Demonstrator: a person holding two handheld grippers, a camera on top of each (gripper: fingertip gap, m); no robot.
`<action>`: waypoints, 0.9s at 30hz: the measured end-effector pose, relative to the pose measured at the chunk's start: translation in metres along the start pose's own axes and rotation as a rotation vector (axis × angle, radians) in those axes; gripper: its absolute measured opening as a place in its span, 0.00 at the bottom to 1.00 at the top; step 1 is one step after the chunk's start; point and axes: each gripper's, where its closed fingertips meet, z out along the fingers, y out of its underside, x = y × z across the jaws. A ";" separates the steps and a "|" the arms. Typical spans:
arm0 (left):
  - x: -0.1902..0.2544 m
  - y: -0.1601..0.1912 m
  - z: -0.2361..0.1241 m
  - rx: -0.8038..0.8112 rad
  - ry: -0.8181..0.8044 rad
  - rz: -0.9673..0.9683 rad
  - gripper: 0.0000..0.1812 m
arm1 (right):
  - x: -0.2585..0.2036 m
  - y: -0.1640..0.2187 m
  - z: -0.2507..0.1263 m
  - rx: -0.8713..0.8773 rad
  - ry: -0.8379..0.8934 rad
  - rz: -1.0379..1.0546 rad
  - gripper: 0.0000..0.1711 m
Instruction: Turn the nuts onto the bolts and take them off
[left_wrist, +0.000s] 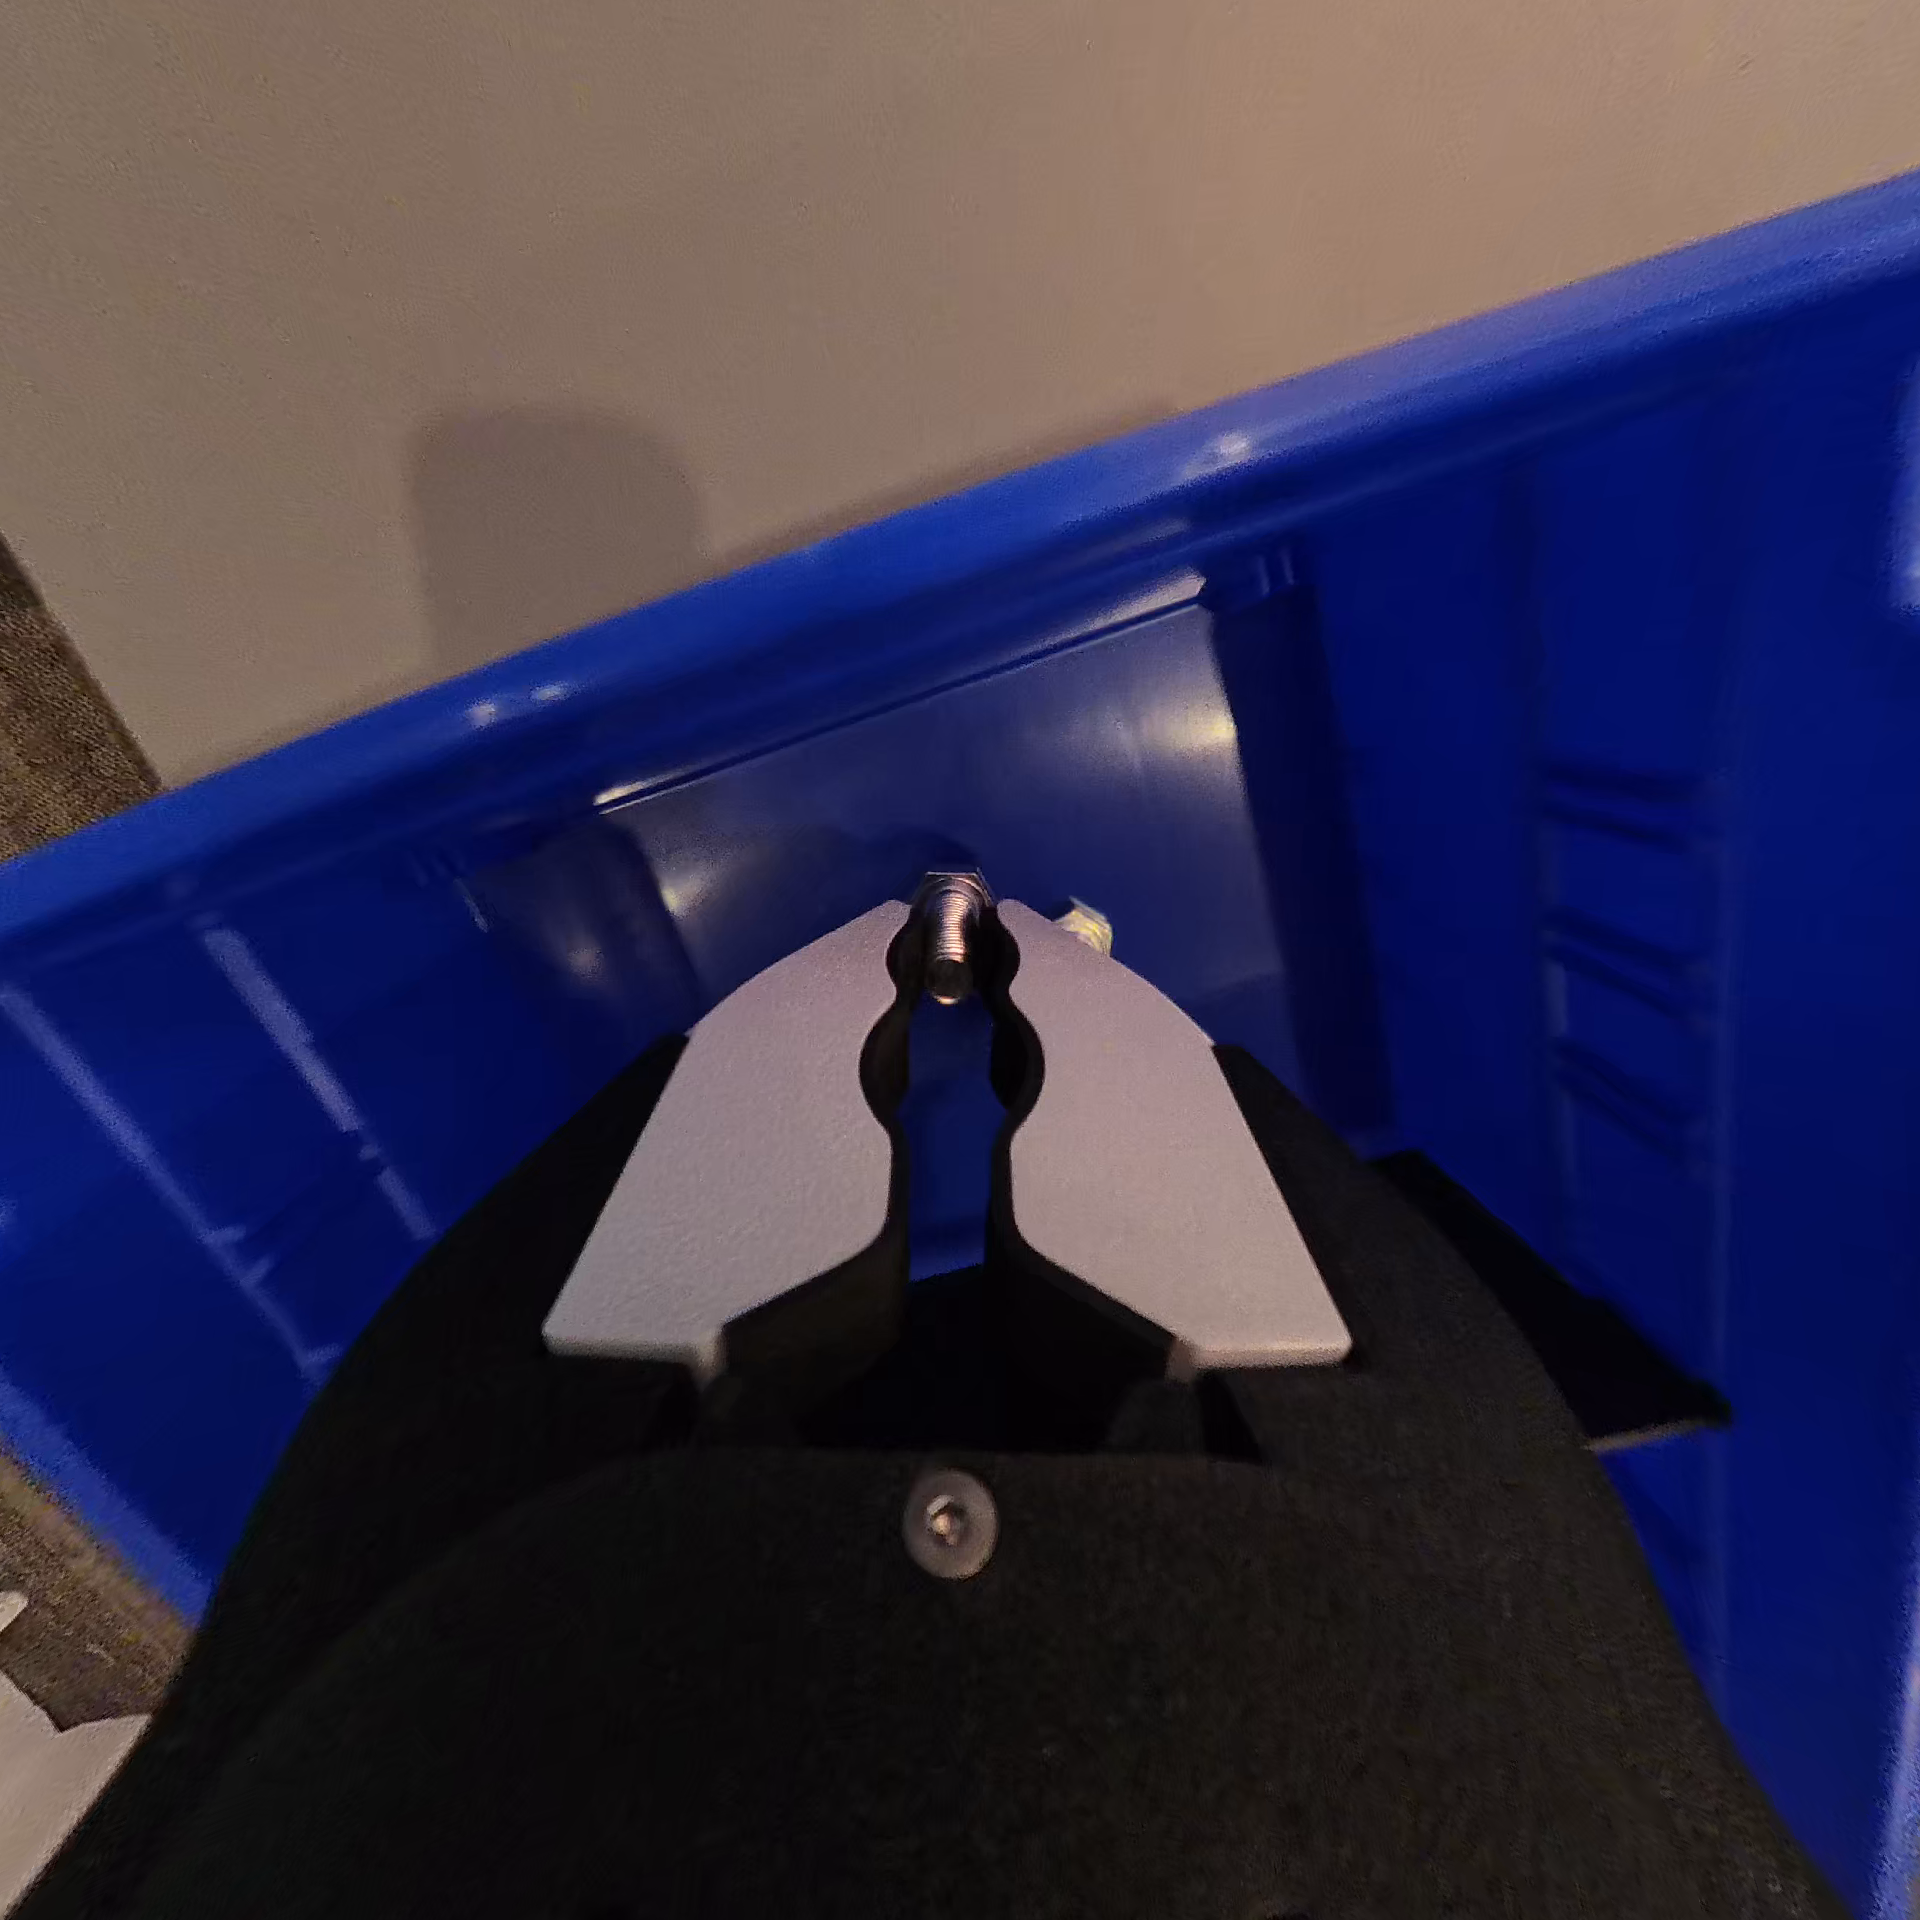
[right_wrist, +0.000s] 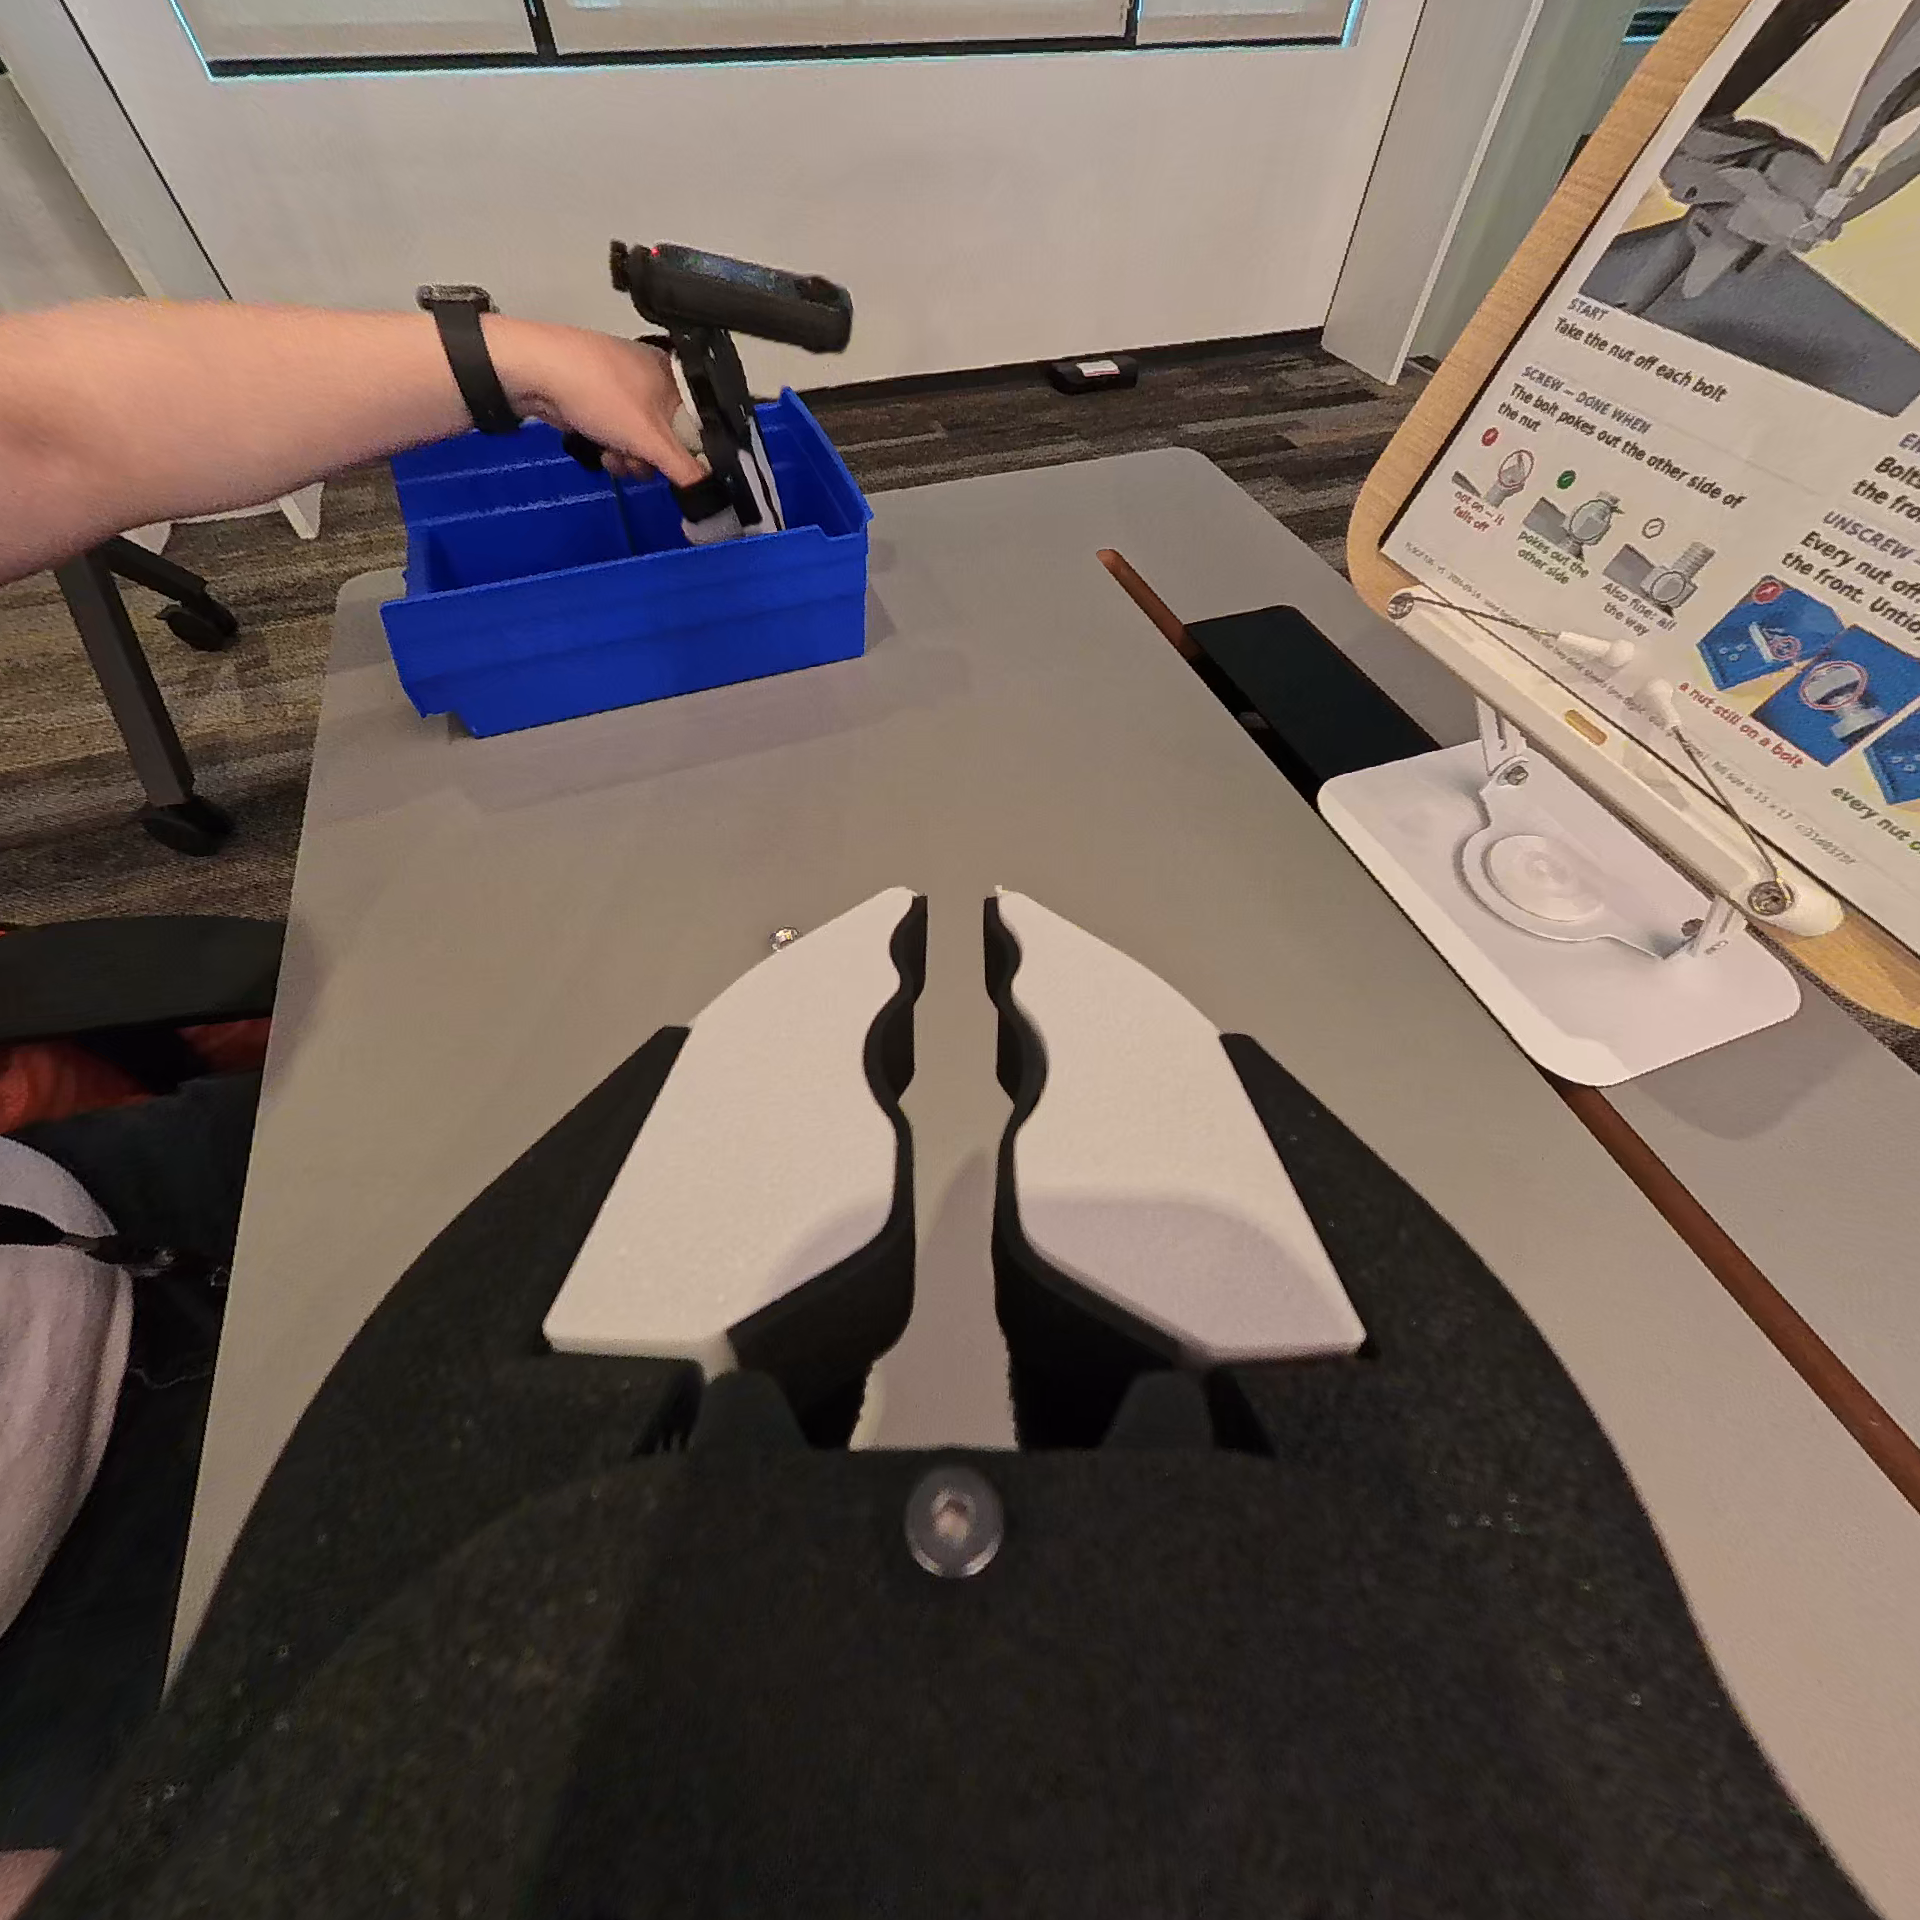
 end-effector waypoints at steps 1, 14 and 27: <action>-0.001 -0.001 -0.007 0.010 -0.002 0.000 0.06 | 0.000 0.000 0.000 0.001 0.000 0.001 0.06; 0.171 -0.045 -0.149 0.275 0.159 0.434 0.05 | -0.022 0.000 0.035 -0.012 -0.084 -0.028 0.06; 0.387 -0.043 -0.077 0.160 0.327 0.944 0.05 | -0.084 0.082 0.095 -0.117 -0.279 -0.161 0.11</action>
